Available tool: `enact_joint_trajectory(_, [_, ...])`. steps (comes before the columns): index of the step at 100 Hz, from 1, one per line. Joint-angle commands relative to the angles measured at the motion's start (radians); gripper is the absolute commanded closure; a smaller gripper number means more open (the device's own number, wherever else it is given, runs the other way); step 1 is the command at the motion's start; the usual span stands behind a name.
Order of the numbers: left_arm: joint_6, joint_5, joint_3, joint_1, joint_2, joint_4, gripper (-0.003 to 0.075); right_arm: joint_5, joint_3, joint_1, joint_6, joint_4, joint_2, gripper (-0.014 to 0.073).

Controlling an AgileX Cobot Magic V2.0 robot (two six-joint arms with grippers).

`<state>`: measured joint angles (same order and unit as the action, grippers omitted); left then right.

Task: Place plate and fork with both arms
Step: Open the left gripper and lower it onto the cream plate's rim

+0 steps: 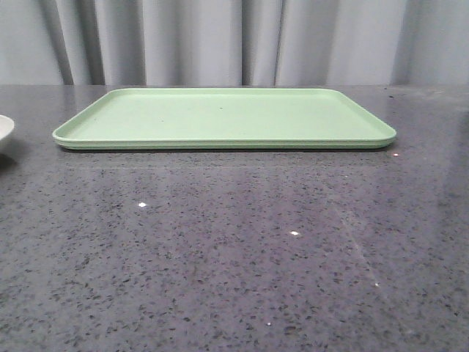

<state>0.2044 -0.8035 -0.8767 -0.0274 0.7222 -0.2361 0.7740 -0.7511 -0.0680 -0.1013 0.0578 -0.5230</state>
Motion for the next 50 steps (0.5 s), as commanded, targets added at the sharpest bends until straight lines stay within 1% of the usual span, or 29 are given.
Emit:
enact_joint_trajectory(1, [0.003, 0.09, -0.033, 0.035, 0.041, -0.017, 0.0158, -0.072, -0.036, 0.001, 0.007, 0.005, -0.011, 0.0198])
enact_joint_trajectory(17, [-0.036, 0.096, -0.033, 0.097, 0.125, -0.008, 0.0158, -0.072, -0.036, 0.001, 0.007, 0.005, -0.011, 0.0198])
enact_joint_trajectory(24, [-0.064, 0.109, -0.033, 0.13, 0.16, 0.018, 0.0158, -0.072, -0.036, 0.001, 0.007, 0.005, -0.011, 0.0198])
enact_joint_trajectory(38, [-0.164, 0.14, -0.033, 0.211, 0.221, 0.138, 0.0158, -0.072, -0.036, 0.001, 0.007, 0.005, -0.011, 0.0198])
enact_joint_trajectory(50, [-0.281, 0.149, -0.033, 0.291, 0.272, 0.248, 0.0158, -0.072, -0.036, 0.001, 0.007, 0.005, -0.011, 0.0198])
